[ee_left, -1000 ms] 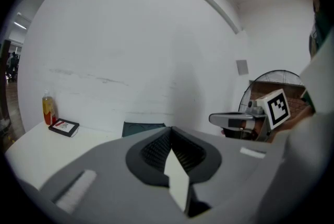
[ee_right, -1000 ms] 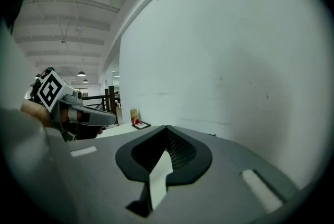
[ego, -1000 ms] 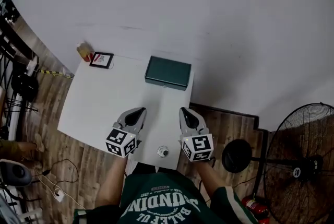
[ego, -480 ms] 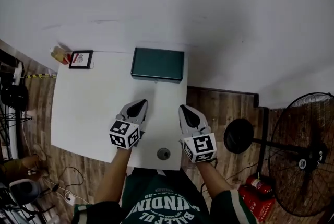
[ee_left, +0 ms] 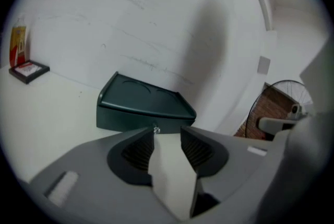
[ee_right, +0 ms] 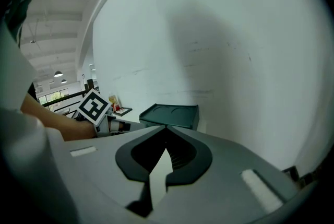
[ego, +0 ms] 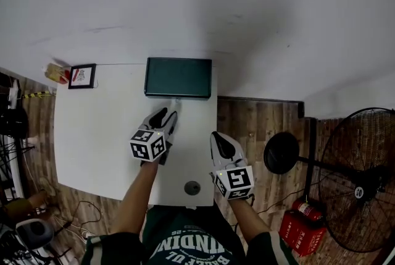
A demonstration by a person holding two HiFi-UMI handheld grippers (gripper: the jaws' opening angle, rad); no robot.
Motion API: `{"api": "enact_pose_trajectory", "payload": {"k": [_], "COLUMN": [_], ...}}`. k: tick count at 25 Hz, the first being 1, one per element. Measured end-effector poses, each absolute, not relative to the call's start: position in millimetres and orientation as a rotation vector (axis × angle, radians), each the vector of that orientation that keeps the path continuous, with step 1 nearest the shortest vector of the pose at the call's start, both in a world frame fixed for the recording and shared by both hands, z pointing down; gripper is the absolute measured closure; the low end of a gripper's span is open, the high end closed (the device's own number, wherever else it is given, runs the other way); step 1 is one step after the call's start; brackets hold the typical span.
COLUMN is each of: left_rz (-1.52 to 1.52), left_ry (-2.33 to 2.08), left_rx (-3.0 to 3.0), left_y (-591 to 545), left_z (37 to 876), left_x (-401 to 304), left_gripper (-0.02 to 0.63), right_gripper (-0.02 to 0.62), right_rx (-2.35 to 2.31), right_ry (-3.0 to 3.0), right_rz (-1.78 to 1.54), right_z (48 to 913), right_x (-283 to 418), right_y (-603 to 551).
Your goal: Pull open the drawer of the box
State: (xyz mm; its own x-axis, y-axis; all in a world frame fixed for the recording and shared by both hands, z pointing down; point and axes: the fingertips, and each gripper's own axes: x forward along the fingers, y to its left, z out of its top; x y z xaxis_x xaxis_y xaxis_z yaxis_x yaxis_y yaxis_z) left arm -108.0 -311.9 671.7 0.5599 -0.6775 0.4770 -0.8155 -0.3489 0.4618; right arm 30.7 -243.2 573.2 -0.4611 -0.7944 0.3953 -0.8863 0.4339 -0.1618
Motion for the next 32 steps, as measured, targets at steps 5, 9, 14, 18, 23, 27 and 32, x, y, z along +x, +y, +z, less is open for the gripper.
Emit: {"api": "enact_pose_trajectory", "payload": {"k": [5, 9, 14, 18, 23, 27, 32], "left_rz": [0.293, 0.299, 0.308, 0.313, 0.315, 0.322, 0.328], "left_ry": [-1.147, -1.142, -1.168, -1.162, -1.169, -1.156, -1.141], "left_rx": [2.027, 1.954, 1.891, 1.874, 1.871, 1.851, 1.842], "left_y": [-333.5, -350.2, -358.8, -356.0, -350.7, -334.7, -306.9], "left_z": [701.1, 718.5, 728.3, 733.3, 732.0, 735.2, 737.5], "left_x": [-98.2, -93.5, -95.6, -94.2, -94.3, -94.5, -94.1], "left_gripper": [0.434, 0.436, 0.446, 0.479, 0.479, 0.479, 0.479], "right_gripper": [0.595, 0.594, 0.594, 0.595, 0.594, 0.594, 0.595], "right_rx": [1.478, 1.493, 1.512, 1.516, 1.515, 1.513, 1.513], "right_ry": [-2.396, -2.371, -2.348, -2.341, -2.344, -2.344, -2.347], "right_rz": [0.536, 0.554, 0.568, 0.578, 0.581, 0.585, 0.590], "right_z": [582.0, 587.9, 591.4, 593.6, 593.8, 594.3, 595.5], "right_x": [38.5, 46.0, 56.8, 61.1, 62.9, 64.5, 66.6], "right_y": [-243.2, -243.7, -242.7, -243.2, -240.7, -237.5, -233.3]}}
